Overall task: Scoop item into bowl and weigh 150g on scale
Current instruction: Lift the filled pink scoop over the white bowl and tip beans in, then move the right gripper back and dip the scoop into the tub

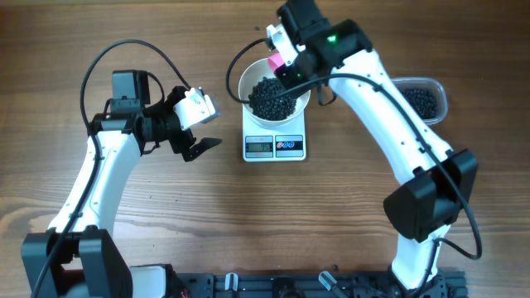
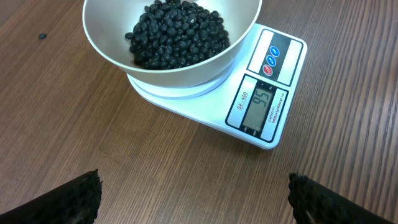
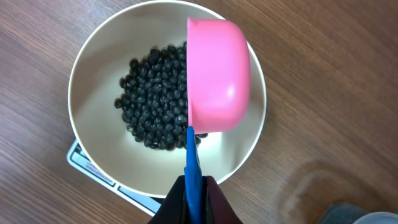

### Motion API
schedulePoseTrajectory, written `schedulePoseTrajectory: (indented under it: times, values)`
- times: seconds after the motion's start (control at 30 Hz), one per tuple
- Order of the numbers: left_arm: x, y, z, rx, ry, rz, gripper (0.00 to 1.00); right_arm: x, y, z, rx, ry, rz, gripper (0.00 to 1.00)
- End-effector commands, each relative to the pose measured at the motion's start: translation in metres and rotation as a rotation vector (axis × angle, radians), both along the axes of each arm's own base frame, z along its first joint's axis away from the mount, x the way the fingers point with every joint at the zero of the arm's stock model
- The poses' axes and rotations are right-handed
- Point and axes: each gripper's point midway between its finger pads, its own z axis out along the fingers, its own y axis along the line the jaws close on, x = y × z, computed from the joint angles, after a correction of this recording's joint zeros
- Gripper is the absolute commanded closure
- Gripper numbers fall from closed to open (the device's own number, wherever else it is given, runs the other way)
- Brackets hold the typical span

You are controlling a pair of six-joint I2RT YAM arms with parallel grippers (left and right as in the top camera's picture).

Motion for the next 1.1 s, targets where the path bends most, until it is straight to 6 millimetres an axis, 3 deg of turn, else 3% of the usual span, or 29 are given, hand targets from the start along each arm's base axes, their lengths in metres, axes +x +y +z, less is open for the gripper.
schedulePoseTrajectory:
  times: [0.0, 0.1, 0.2, 0.33, 0.47, 0.57, 0.67, 0.87, 1.07]
  values:
    - [-0.001, -0.001, 0.000, -0.013, -0.006, -0.020, 0.00, 0.005, -0.009, 0.036, 0.127, -0.034, -0.019, 0.96]
    - [-0.001, -0.001, 0.000, -0.013, -0.006, -0.020, 0.00, 0.006, -0.024, 0.062, 0.231, -0.046, -0.046, 0.96]
    - [-0.001, -0.001, 0.000, -0.013, -0.006, -0.020, 0.00, 0.009, -0.055, 0.088, 0.345, -0.055, -0.110, 0.96]
    - [-0.001, -0.001, 0.000, -0.013, -0.007, -0.020, 0.00, 0.006, -0.140, 0.107, 0.350, -0.071, -0.300, 0.96]
    - [-0.001, -0.001, 0.000, -0.013, -0.006, -0.020, 0.00, -0.019, -0.239, 0.074, 0.192, 0.039, -0.537, 0.96]
    - [-0.001, -0.001, 0.000, -0.013, -0.007, -0.020, 0.00, -0.035, -0.276, 0.043, 0.085, 0.115, -0.617, 0.96]
    - [-0.001, -0.001, 0.000, -0.013, -0.006, -0.020, 0.00, -0.045, -0.287, 0.009, 0.025, 0.178, -0.645, 0.96]
    - [-0.001, -0.001, 0.000, -0.013, -0.006, -0.020, 0.00, -0.048, -0.290, -0.047, 0.001, 0.213, -0.650, 0.96]
    - [-0.001, -0.001, 0.000, -0.013, -0.006, -0.020, 0.00, -0.049, -0.289, -0.082, -0.009, 0.241, -0.623, 0.96]
